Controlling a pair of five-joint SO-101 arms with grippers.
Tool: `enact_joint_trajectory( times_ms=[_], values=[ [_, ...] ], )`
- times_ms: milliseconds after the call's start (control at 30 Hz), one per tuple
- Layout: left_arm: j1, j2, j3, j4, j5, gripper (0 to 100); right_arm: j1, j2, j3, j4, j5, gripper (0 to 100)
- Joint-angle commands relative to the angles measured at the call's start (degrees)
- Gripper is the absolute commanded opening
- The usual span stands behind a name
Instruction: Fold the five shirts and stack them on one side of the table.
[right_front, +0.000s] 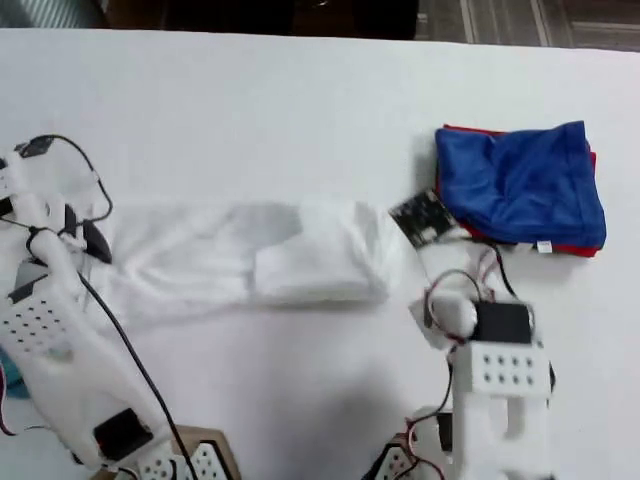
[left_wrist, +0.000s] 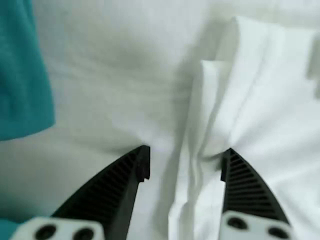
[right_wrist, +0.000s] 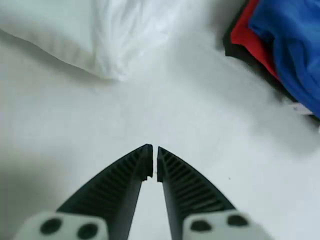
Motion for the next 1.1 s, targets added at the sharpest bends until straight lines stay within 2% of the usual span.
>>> enact_joint_trajectory(
  times_ms=[0,100,267,333,467,633,733,833,933,1067],
  values=[
    [1.2,2.5,-2.8,0.4,-0.4,24,6.5,-6.7,3.5,-0.5,3.8,2.2],
    [3.0,3.5,-2.8,2.0,-0.6,21,9.5,-9.5,6.9,-0.8,4.8,2.2],
    [7.1,4.1,-2.7,5.5,-0.6,1,11.8,-11.0,10.6,-0.9,4.7,2.2],
    [7.8,4.5,-2.8,6.2,-0.6,4,13.7,-11.3,11.1,-1.7,5.0,2.2],
    [6.9,4.7,-2.8,6.4,-0.6,3,18.1,-10.8,11.3,-4.4,5.2,2.2],
    [3.8,4.1,-5.9,10.1,-0.6,3,18.8,-11.2,17.8,-9.0,4.6,2.2],
    [1.3,4.2,-13.5,15.7,-0.6,3,18.9,-11.3,22.7,-13.5,-0.1,2.2],
    [-1.7,3.2,-18.3,16.3,-0.6,3,18.8,-11.3,27.1,-19.2,-5.9,2.2],
    [-2.3,0.1,-17.9,16.4,-1.0,3,19.0,-11.3,29.4,-24.0,-10.5,2.2],
    [-0.1,-8.0,-10.9,16.4,-2.6,3,18.8,-11.3,29.3,-24.0,-11.1,2.2]
  ],
)
